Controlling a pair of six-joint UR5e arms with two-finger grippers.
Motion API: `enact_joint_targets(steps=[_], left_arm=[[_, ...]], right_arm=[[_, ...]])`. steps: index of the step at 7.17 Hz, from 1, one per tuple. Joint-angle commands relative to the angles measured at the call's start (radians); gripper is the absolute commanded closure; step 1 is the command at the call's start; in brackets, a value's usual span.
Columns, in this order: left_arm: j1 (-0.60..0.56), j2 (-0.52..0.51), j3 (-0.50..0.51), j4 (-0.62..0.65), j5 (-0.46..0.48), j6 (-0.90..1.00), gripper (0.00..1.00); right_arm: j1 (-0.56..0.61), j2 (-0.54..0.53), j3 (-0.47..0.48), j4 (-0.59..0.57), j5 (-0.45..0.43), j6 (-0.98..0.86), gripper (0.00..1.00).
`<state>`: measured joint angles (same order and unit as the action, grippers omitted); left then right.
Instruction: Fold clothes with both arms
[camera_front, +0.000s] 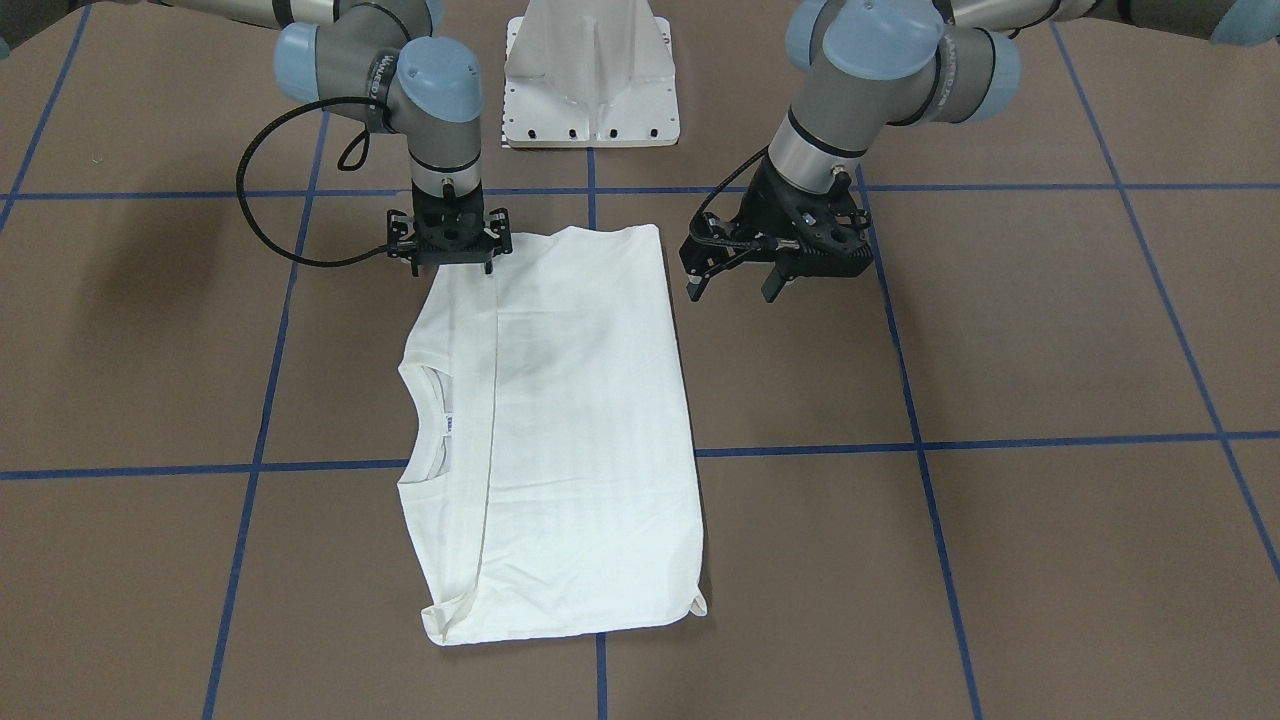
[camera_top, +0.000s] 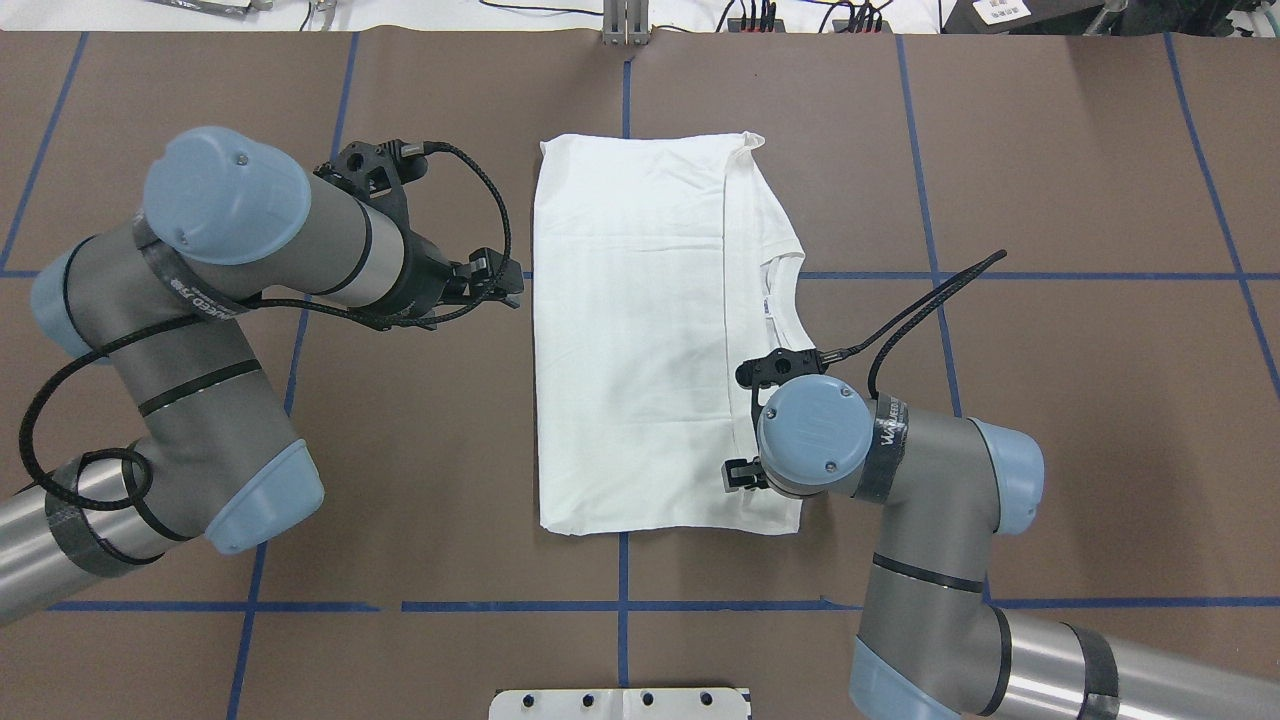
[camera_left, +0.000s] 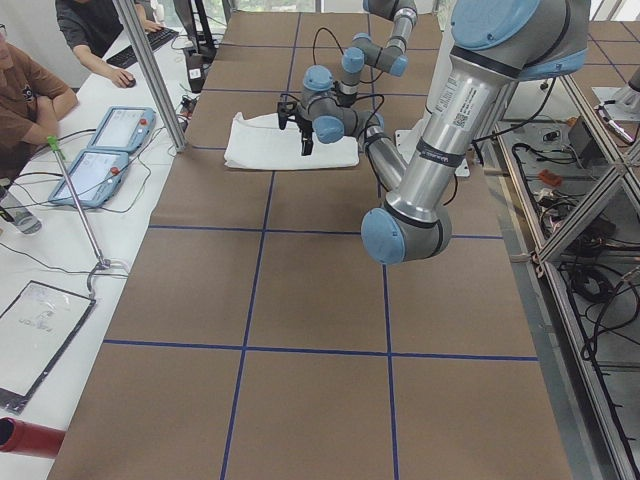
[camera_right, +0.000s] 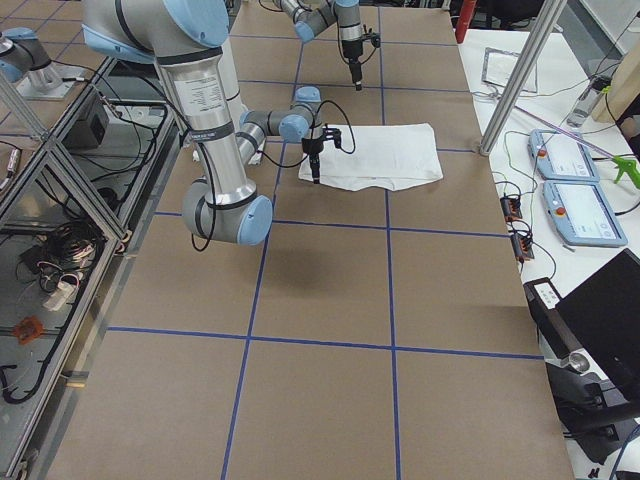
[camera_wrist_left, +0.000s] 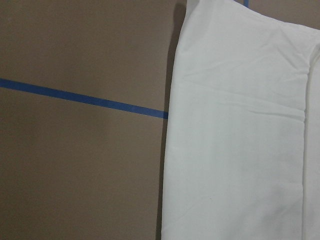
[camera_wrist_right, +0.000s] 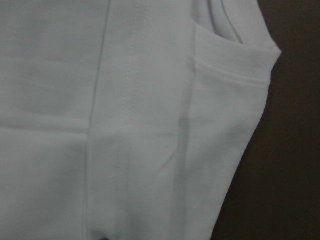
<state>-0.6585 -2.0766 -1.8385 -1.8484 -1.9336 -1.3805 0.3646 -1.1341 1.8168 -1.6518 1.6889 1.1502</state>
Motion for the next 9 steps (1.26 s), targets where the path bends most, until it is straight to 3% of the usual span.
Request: enact_joint_targets(steps=[1, 4, 6, 9], left_arm=[[0.007, -0.002, 0.001, 0.000, 0.001, 0.000, 0.00], [0.008, -0.003, 0.001, 0.000, 0.001, 0.000, 0.00], [0.013, -0.003, 0.001, 0.000, 0.001, -0.002, 0.00], [0.014, -0.007, 0.001, 0.000, 0.001, -0.002, 0.00]], right_arm=[[0.013, -0.033, 0.012, 0.001, 0.000, -0.012, 0.00], [0.033, -0.149, 0.125, 0.000, 0.003, -0.073, 0.00], [0.045, -0.183, 0.133, 0.003, 0.000, -0.104, 0.00], [0.056, -0.152, 0.159, 0.006, 0.005, -0.130, 0.00]])
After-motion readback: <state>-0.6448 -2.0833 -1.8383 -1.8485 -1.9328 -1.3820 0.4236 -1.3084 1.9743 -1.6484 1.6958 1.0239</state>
